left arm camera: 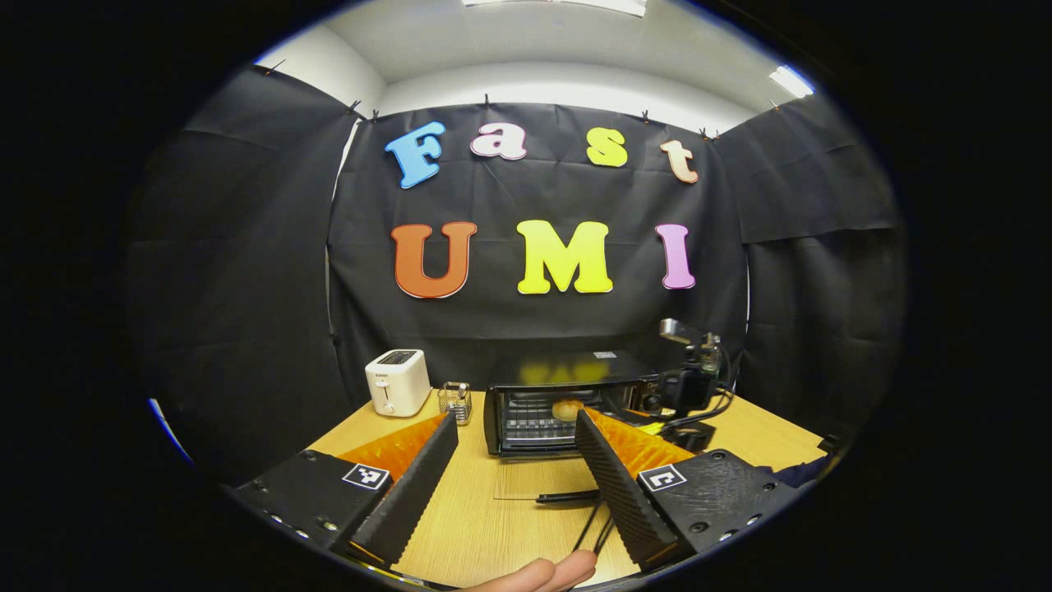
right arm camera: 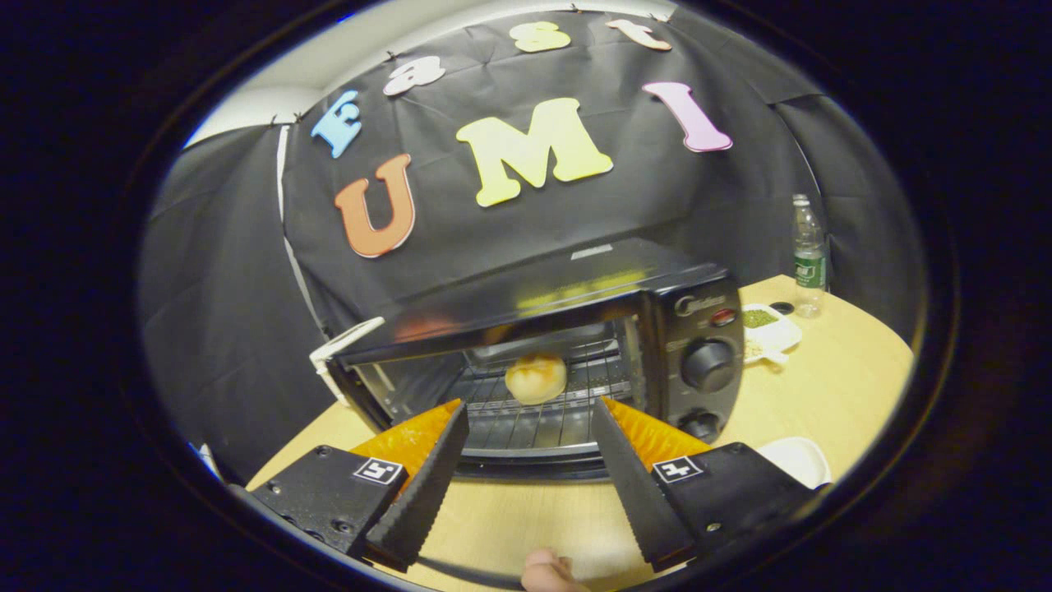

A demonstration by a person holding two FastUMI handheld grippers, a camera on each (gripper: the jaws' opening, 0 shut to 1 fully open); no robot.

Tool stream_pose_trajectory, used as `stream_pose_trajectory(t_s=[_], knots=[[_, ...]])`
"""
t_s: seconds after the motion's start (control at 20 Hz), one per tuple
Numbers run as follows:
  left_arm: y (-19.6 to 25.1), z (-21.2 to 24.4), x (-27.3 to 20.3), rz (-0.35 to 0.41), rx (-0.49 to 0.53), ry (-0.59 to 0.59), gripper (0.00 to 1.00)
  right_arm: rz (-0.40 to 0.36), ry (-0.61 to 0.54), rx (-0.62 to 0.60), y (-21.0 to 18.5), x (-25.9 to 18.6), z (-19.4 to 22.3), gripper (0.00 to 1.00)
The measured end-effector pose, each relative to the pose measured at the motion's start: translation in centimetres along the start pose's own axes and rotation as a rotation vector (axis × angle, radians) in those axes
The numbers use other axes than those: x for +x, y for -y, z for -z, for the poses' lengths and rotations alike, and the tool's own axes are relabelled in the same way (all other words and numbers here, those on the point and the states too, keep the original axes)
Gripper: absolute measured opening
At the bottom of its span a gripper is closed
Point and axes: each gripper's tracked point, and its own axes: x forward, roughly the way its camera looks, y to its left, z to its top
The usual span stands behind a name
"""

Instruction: Open the electric oven with the left hand, put the food in, and close the electric oven.

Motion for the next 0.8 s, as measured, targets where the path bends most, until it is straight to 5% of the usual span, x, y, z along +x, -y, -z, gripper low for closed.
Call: stream_pose_trajectory(t_s=[0.5,0.8], knots=[[0.6,6.3,4.2,-0.052,0.026,-0.141,0.95,-0.063,0.181,-0.138,0.4,-14.7,-8.5,0.94],[4.5,11.8,7.3,0.022,0.009,-0.245,0.95,-0.032,0.291,-0.151,3.8,-23.1,-14.1,0.94]])
